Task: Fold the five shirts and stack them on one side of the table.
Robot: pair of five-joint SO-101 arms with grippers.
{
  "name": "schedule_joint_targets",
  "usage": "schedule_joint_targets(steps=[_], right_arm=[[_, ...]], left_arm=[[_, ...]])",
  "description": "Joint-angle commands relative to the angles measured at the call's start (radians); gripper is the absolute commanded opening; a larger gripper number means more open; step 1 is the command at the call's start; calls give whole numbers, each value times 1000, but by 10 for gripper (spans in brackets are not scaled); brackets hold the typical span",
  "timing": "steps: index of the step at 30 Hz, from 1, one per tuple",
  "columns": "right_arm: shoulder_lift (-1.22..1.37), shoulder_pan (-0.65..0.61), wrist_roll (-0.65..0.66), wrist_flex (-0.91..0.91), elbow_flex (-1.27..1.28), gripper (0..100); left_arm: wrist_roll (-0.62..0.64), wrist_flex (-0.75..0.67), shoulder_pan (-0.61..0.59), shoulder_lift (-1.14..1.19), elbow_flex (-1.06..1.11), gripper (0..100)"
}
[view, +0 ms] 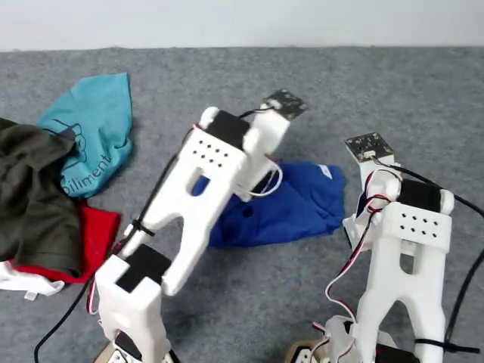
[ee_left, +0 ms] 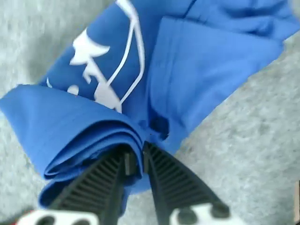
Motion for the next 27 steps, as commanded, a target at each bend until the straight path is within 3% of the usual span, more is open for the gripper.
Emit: schedule_joint_targets(steps=[1, 11, 19, 27], right_arm=[[-30, 13, -12, -5, 0, 231], [-30, 13, -12, -4, 2, 231], [-30, 13, -11, -4, 2, 231], [-31, 13, -11, -4, 2, 231]], left_arm=[[-11, 2, 66, 37, -97, 13], [28, 20, 107, 328, -430, 13], [44, 17, 226, 434, -533, 15], [44, 2, 229, 591, -664, 15]])
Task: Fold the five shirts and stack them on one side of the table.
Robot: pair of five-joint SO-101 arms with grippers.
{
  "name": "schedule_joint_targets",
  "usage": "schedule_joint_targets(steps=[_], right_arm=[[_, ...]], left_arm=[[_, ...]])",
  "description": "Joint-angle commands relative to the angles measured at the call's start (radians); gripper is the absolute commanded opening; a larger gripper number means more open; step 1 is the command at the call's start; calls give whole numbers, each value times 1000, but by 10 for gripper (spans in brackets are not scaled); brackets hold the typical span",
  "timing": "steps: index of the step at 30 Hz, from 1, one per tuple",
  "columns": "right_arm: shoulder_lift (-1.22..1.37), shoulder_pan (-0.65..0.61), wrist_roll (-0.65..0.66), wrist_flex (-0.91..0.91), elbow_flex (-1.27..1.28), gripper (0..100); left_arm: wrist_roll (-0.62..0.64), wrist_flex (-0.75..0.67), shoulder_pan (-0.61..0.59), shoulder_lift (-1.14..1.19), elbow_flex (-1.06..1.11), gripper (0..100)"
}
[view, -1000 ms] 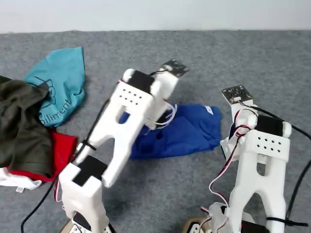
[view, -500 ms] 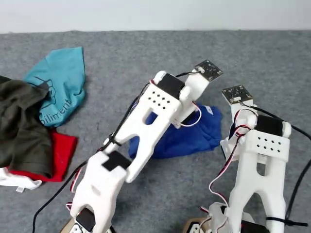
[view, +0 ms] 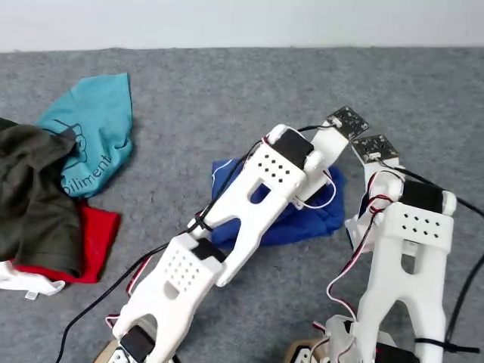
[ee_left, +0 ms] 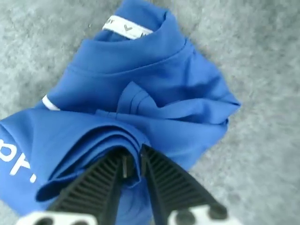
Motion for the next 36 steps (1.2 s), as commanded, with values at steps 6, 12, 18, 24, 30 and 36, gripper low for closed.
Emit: schedule_joint_targets(steps=[6, 12, 18, 24, 30, 36], right_arm=[[-31, 2, -6, -4, -8, 231], [-114, 171, -8, -10, -17, 231], [-355, 291, -43, -15, -35, 231], [-509, 289, -43, -15, -23, 231], [-524, 289, -41, -15, -9, 231], [-524, 289, -40, -15, -8, 231]], left_arm=[[3, 5, 44, 183, -208, 15], [3, 12, 46, 255, -354, 16], [3, 12, 43, 261, -384, 75], [3, 20, 38, 249, -390, 134], [3, 18, -8, 130, -390, 137], [3, 11, -87, -44, -390, 137]])
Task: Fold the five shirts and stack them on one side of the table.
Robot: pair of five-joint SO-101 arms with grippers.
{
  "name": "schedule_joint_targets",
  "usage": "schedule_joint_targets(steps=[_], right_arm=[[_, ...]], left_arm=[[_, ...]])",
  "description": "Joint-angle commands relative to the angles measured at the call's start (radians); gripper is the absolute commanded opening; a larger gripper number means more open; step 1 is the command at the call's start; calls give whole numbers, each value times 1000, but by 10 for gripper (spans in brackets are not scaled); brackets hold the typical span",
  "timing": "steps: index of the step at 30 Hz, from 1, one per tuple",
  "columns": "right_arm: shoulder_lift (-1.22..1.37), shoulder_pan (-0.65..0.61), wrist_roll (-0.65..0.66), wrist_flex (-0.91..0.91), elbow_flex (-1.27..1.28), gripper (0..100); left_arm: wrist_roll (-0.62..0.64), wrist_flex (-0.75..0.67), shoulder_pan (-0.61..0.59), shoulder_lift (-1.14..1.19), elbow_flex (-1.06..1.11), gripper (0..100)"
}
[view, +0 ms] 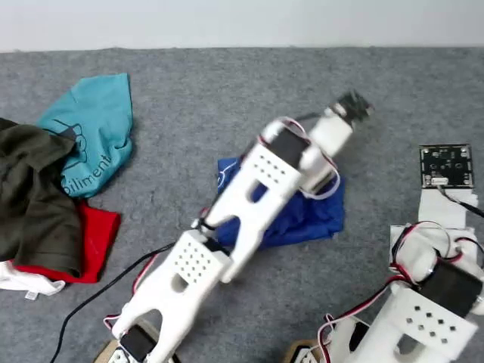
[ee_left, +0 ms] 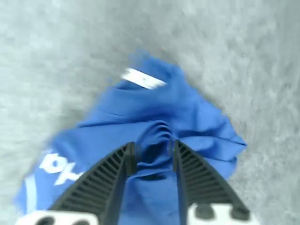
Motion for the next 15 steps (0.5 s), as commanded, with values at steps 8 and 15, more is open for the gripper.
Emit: schedule_joint_targets(steps=[8, 15], right_arm=[[-8, -120, 3, -28, 18, 231], [220, -510, 69, -58, 21, 231]], left_arm=[[9, 14, -242, -262, 12, 135], [9, 14, -460, -262, 404, 134]])
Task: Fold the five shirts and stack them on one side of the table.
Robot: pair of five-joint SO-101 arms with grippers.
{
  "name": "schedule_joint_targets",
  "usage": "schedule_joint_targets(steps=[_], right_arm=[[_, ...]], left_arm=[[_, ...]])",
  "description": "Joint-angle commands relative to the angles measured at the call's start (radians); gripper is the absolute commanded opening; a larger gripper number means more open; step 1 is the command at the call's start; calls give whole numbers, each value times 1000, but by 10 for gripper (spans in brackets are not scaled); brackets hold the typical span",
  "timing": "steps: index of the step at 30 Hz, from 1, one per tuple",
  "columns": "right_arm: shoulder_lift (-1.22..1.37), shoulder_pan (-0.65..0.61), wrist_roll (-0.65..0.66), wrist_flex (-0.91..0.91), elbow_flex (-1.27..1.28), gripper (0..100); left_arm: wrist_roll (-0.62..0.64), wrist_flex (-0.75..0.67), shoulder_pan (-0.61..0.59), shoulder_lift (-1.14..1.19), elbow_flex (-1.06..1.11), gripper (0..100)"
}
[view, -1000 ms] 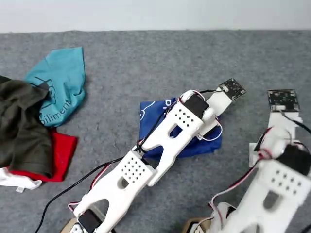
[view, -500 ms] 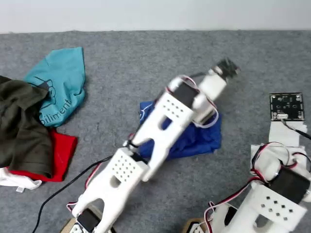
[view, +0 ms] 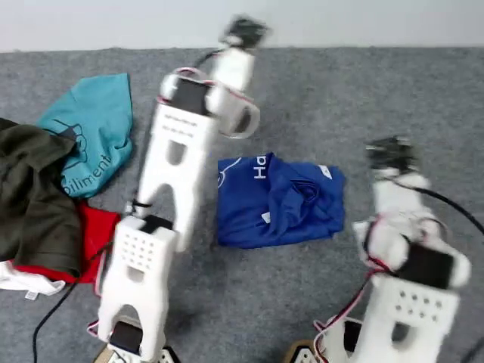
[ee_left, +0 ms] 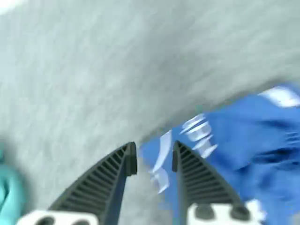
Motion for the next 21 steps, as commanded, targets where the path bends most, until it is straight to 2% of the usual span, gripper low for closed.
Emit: schedule_joint_targets(steps=[1, 5, 10, 17, 21], right_arm=[[170, -206, 21, -44, -57, 230], [412, -348, 21, -97, -255, 230], [745, -467, 20, -79, -603, 230], [1132, -535, -66, 44, -968, 230], [1279, -541, -69, 111, -1082, 230]], left_arm=[[2, 14, -61, -61, 217, 134], [0, 9, -81, -60, 404, 133], [0, -54, -104, -60, 568, 133], [9, -147, -157, -60, 699, 133], [124, -161, -238, -60, 697, 133]])
